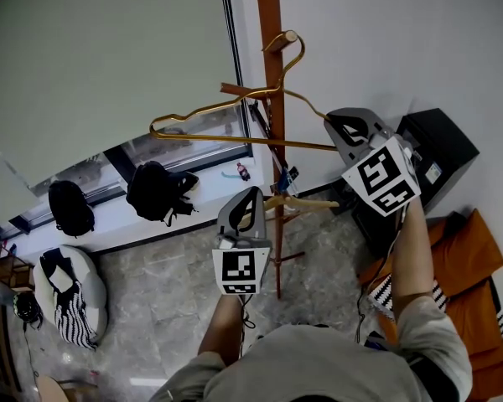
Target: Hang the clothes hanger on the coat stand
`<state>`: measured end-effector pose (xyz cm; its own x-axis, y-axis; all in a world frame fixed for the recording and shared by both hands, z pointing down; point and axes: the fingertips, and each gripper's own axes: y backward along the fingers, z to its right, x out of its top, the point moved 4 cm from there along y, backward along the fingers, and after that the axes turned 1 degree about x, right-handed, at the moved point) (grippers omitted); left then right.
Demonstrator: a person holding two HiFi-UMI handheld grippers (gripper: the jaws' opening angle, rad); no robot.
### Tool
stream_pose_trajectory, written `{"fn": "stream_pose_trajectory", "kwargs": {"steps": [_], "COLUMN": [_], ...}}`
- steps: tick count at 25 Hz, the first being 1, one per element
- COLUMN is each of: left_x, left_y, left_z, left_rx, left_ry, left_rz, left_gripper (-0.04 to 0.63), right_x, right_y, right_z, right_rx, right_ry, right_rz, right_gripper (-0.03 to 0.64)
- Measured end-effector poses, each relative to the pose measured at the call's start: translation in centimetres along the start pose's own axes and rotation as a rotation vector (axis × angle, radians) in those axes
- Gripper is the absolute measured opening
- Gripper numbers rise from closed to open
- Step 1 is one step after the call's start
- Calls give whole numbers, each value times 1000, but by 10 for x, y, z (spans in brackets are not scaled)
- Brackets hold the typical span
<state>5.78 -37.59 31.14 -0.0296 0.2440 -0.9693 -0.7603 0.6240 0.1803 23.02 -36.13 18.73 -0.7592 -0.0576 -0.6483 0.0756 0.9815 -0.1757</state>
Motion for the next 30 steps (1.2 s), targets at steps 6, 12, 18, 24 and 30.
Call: {"fn": "stream_pose_trajectory", "kwargs": {"steps": [6, 12, 18, 24, 30], "left_x": [-5, -11, -17, -22, -27], "left_y": [-3, -6, -10, -11, -11], "left_z": [-2, -1, -5, -6, -7], "left_rx": [9, 15, 33, 45, 48], "left_ry": [6, 3, 2, 3, 8], "left_rz": [-9, -24, -39, -51, -61], "left_gripper": [9, 9, 9, 9, 9], "right_x": [-4, -9, -10, -13, -15], "right_y": [-12, -24, -38, -43, -45], "right_z": [-2, 0, -3, 0, 1], "right_rx": [12, 18, 37, 28, 6], "right_ry": [2, 29, 29, 41, 47], "right_rz": [1, -18, 15, 28, 49], "right_gripper": [5, 5, 5, 5, 6]}}
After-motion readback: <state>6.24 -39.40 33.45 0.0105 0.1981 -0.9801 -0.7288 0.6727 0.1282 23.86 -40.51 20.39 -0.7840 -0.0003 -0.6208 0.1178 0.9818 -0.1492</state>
